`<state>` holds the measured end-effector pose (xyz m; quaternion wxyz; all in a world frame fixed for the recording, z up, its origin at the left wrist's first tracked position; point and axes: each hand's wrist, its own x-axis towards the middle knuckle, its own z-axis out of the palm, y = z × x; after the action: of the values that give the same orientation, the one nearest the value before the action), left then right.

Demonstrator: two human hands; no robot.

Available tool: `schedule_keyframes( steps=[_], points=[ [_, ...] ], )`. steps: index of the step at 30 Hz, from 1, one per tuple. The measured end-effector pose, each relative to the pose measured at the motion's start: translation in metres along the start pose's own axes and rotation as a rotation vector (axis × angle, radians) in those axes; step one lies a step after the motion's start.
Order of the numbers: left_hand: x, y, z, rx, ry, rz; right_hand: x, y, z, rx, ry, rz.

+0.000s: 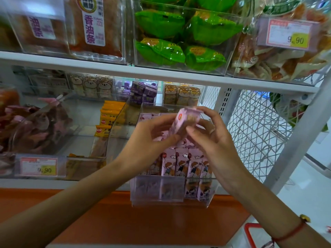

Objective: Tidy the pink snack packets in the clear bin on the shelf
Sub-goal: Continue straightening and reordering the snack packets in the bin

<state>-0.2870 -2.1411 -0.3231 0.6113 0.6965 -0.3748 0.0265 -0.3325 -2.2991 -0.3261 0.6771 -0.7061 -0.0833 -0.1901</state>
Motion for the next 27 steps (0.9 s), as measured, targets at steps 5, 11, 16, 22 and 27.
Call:
schedule_keyframes(
  steps=[5, 11, 16, 22, 27],
  points=[
    [-0.002, -0.002, 0.0, 0.003, 0.028, 0.049, -0.003, 0.0, 0.0, -0.076, -0.067, -0.119],
    [0.0, -0.003, 0.001, -0.252, 0.112, -0.18, -0.006, 0.002, 0.002, -0.357, -0.034, -0.12],
    [0.0, -0.003, 0.003, -0.329, 0.173, -0.261, -0.007, 0.004, 0.007, -0.362, -0.024, -0.166],
    [0.002, -0.005, -0.01, -0.432, 0.225, -0.295, -0.003, 0.007, 0.001, -0.259, -0.086, 0.046],
    [0.002, -0.005, -0.005, -0.417, 0.315, -0.346, -0.004, 0.004, 0.002, -0.279, -0.018, -0.058]
  ],
)
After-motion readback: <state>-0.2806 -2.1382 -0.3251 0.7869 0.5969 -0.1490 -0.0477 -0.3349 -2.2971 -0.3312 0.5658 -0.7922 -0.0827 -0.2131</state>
